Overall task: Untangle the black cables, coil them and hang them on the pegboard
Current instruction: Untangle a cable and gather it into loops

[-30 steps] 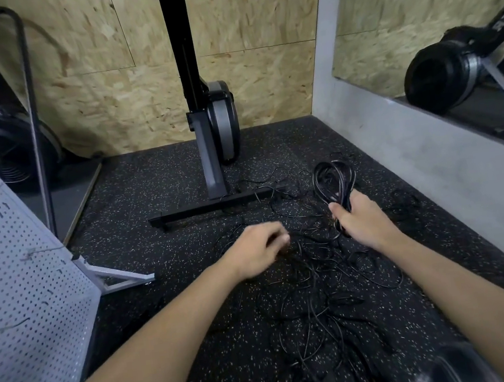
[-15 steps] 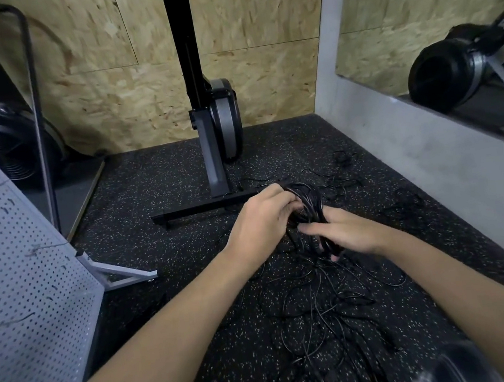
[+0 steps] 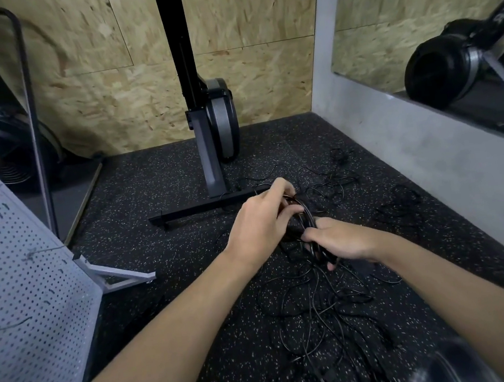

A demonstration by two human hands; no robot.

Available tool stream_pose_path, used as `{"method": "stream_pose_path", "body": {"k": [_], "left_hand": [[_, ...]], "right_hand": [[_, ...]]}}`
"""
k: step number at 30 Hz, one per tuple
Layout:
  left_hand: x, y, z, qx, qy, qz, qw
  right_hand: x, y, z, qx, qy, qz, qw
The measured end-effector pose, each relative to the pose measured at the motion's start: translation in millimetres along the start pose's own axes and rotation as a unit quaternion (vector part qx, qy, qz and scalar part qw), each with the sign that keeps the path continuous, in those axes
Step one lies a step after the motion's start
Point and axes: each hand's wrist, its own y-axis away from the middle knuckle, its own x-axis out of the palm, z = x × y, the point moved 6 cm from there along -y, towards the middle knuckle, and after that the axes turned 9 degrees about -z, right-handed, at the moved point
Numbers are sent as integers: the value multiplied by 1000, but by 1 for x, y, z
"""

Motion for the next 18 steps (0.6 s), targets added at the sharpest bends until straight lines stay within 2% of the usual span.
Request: {"method": "stream_pose_path", "body": {"k": [8, 13, 18], "left_hand": [[2, 4, 15, 33, -5, 39, 999], [3, -1, 19, 16, 25, 31, 999], [4, 3, 29, 14, -34, 42, 998]], "right_hand": [[0, 1, 1, -45, 20, 17, 999], [-8, 8, 15, -110, 60, -34, 991], [-4, 10, 16, -125, 116, -31, 985]]}}
